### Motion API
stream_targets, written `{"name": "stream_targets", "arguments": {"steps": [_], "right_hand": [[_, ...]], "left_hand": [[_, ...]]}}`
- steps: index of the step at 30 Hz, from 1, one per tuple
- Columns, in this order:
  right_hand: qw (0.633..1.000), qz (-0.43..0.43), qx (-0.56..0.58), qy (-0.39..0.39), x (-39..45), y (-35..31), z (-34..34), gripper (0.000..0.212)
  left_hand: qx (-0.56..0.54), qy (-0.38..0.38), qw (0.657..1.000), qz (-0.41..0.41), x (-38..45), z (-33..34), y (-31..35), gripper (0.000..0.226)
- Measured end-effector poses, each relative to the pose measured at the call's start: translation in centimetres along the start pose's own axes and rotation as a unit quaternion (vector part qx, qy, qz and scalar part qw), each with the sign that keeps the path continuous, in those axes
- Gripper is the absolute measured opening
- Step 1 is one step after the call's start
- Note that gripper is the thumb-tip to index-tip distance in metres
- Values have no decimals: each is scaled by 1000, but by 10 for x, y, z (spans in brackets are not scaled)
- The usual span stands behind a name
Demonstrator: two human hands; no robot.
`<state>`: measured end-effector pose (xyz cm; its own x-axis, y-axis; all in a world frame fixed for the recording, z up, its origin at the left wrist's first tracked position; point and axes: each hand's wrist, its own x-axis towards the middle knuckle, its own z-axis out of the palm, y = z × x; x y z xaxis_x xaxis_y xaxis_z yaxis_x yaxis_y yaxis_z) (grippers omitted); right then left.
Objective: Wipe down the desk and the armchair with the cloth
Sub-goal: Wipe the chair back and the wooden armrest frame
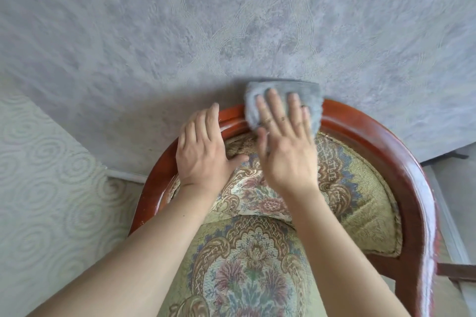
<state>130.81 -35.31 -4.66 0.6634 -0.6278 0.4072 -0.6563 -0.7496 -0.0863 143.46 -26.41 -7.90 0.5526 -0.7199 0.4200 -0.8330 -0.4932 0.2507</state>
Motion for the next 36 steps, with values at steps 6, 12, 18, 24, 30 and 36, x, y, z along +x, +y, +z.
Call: {"name": "stream_targets", "arguments": {"steps": [6, 12, 18, 24, 30, 36], "right_hand": [[982, 181, 14, 51, -5, 30, -19, 55], [985, 32, 169, -8, -7, -46, 9, 54], [999, -46, 14, 0, -13, -4, 5, 50], [970, 238, -13, 52, -52, 108, -33, 54], [898, 421, 42, 121, -84, 127, -43, 57], [968, 225, 82, 81, -47, 42, 1, 54]], "left_hand": [[15, -8, 1000, 14, -1, 1, -1, 125], [16, 41, 999, -24, 0, 1, 4, 60], [-2, 31, 1000, 1, -3, 7, -5, 90], [20, -18, 1000, -5, -1, 5, -5, 128], [17, -35, 999, -24, -1, 1, 6, 131], [20, -22, 999, -24, -1, 4, 8, 130]]}}
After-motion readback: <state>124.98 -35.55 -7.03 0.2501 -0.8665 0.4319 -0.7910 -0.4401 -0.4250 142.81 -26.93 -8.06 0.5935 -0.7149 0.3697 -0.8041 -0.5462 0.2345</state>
